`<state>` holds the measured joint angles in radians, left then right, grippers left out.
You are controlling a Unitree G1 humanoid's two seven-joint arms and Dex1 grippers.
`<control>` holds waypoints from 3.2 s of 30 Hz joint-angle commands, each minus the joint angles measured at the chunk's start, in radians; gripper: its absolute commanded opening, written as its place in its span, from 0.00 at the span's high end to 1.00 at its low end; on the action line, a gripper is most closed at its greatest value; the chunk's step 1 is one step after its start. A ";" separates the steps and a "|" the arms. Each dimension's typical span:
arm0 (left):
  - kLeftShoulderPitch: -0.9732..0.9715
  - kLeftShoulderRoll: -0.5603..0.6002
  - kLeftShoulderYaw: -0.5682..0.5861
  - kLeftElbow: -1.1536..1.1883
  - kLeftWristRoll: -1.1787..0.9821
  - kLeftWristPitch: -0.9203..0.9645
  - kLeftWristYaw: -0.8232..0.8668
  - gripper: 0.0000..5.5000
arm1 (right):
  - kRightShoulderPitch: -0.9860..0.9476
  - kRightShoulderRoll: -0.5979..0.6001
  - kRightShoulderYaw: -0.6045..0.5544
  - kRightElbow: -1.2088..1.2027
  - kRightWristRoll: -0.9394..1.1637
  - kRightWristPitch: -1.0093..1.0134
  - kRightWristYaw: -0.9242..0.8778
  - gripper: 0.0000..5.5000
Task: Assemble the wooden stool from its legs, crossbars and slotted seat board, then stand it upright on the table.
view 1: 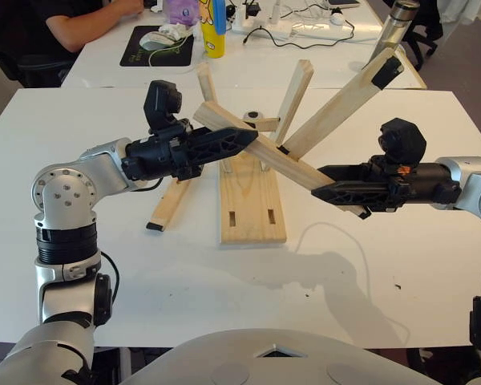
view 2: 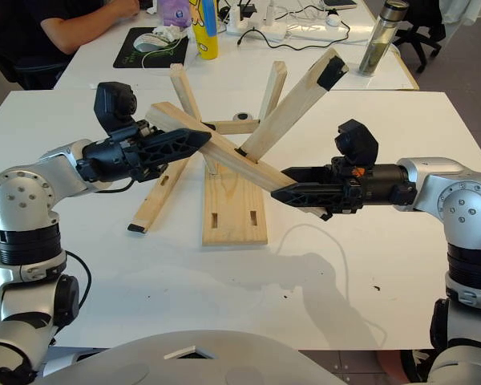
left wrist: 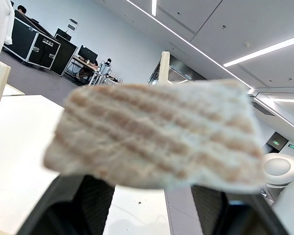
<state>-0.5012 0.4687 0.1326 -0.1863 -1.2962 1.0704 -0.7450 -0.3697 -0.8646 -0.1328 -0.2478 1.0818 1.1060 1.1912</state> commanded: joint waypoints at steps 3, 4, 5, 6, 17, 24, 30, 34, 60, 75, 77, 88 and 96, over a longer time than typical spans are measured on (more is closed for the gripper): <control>0.020 0.030 0.018 -0.023 -0.001 0.011 -0.007 0.62 | -0.026 0.017 -0.020 0.012 -0.008 -0.017 -0.043 0.63; 0.021 0.033 0.025 -0.022 0.002 0.007 -0.005 0.62 | -0.021 0.016 -0.019 0.011 -0.014 -0.021 -0.042 0.63; 0.023 0.039 0.031 -0.023 0.005 0.003 -0.007 0.62 | -0.011 0.016 -0.019 0.005 -0.019 -0.026 -0.043 0.56; 0.026 0.046 0.039 -0.023 0.007 0.000 -0.007 0.62 | 0.002 0.016 -0.023 -0.002 -0.020 -0.029 -0.044 0.54; 0.073 0.184 0.056 -0.075 0.109 -0.019 -0.095 0.62 | 0.192 -0.031 -0.048 -0.049 -0.133 -0.141 -0.049 0.38; 0.088 0.324 0.100 -0.026 0.184 -0.036 -0.209 0.62 | 0.399 -0.037 0.075 -0.127 -0.436 -0.429 -0.071 0.38; 0.064 0.397 0.081 0.030 0.273 -0.079 -0.297 0.62 | 0.441 0.106 0.237 -0.113 -0.704 -0.718 -0.204 0.38; 0.054 0.429 0.059 0.059 0.334 -0.112 -0.349 0.62 | 0.432 0.178 0.317 -0.085 -0.861 -0.869 -0.296 0.38; 0.003 0.422 -0.058 0.090 0.562 -0.246 -0.453 0.62 | 0.319 0.209 0.476 0.129 -1.208 -1.118 -0.364 0.38; -0.054 0.355 -0.164 0.113 0.656 -0.317 -0.465 0.62 | 0.313 0.217 0.485 0.148 -1.192 -1.104 -0.339 0.38; -0.056 0.365 -0.165 0.123 0.669 -0.323 -0.478 0.62 | 0.313 0.218 0.488 0.149 -1.195 -1.101 -0.337 0.38; -0.060 0.398 -0.167 0.104 0.651 -0.264 -0.533 0.62 | 0.317 0.220 0.487 0.170 -1.206 -1.097 -0.353 0.38; -0.057 0.394 -0.192 0.148 0.740 -0.340 -0.517 0.62 | 0.323 0.227 0.489 0.164 -1.209 -1.084 -0.364 0.38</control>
<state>-0.5450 0.8515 -0.0444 -0.0618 -0.6020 0.7615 -1.2727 -0.0619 -0.6393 0.3461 -0.0981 -0.1016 -0.0104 0.8315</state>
